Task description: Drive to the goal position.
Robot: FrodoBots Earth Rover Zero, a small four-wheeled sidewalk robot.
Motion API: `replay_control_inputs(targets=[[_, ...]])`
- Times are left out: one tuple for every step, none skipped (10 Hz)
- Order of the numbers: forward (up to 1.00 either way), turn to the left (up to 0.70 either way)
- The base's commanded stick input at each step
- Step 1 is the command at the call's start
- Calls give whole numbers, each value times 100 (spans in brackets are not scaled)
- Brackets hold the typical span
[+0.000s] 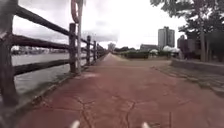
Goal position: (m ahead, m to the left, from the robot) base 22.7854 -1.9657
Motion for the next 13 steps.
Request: replay_control_inputs(targets=[[70, 0], [70, 0], [70, 0], [70, 0], [70, 0], [70, 0], [70, 0], [70, 0], [70, 0], [70, 0], [70, 0], [70, 0], [70, 0]])
